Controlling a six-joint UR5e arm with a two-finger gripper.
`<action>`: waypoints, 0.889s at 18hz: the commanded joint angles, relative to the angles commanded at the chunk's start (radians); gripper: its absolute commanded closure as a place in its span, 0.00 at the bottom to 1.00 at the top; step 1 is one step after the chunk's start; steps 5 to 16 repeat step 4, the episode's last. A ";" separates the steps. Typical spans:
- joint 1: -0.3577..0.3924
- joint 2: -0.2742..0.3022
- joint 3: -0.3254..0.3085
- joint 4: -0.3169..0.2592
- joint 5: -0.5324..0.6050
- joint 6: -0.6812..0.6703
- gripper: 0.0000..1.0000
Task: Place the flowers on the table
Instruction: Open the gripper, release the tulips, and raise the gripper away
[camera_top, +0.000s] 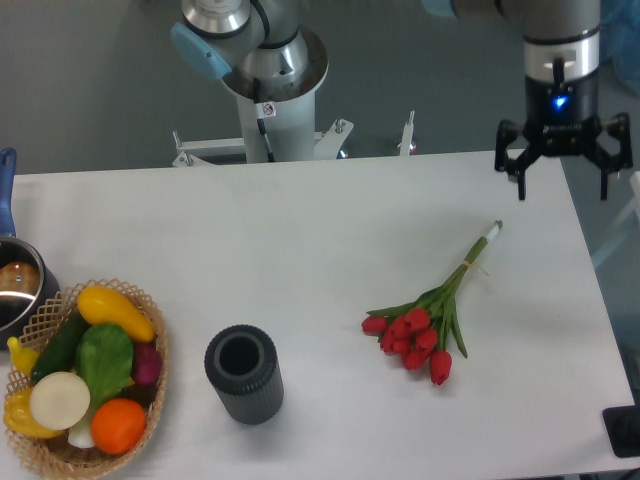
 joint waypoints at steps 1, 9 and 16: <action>0.005 0.006 -0.008 -0.002 -0.002 0.016 0.00; 0.006 0.008 -0.009 -0.002 -0.002 0.016 0.00; 0.006 0.008 -0.009 -0.002 -0.002 0.016 0.00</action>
